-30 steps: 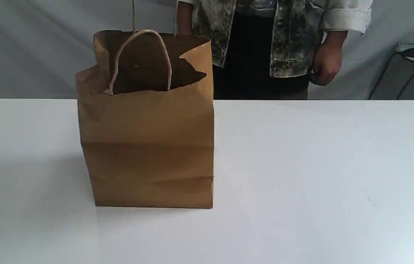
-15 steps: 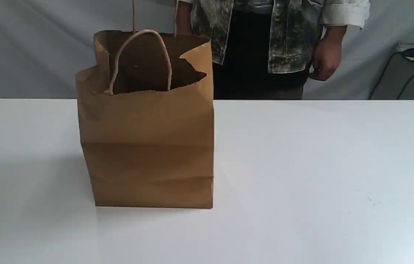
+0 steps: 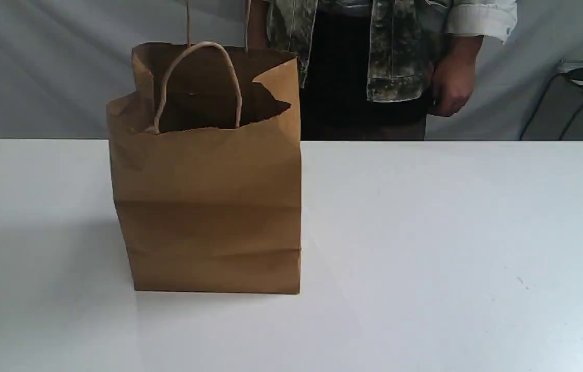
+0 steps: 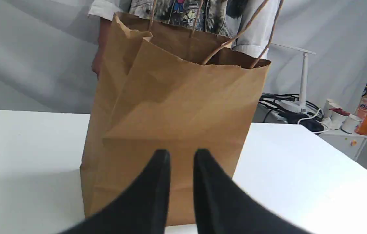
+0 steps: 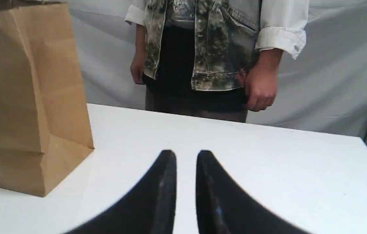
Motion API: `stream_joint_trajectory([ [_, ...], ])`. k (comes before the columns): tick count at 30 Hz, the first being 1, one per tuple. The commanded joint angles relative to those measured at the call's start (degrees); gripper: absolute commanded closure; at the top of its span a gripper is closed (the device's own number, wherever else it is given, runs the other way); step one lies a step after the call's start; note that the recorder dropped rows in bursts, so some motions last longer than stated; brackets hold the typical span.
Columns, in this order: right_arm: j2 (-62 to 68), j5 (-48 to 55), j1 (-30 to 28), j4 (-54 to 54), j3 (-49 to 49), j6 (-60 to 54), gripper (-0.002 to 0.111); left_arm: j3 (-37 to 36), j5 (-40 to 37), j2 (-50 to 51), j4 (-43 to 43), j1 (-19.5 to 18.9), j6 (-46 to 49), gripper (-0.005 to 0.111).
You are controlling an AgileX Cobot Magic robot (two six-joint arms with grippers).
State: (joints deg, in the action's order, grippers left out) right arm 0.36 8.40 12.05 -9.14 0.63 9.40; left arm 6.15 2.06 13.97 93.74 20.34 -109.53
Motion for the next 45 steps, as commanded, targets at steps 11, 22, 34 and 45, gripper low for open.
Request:
stream_joint_trajectory([
  [11,-0.4,8.1,-15.5,1.4,-0.6,-0.2,0.097,-0.1,0.0,0.3,0.0,0.2,0.2,0.092],
  [22,-0.4,9.4,-16.8,-1.0,-0.6,-0.2,0.097,-0.1,0.0,0.3,0.0,0.2,0.2,0.092],
  [34,-0.4,10.3,-12.0,4.7,-0.6,-1.2,0.097,-0.1,0.0,0.3,1.7,0.2,0.2,0.092],
  [45,-0.4,10.3,-12.0,8.1,-0.6,-1.4,0.097,-0.1,0.0,0.3,1.7,0.2,0.2,0.092],
])
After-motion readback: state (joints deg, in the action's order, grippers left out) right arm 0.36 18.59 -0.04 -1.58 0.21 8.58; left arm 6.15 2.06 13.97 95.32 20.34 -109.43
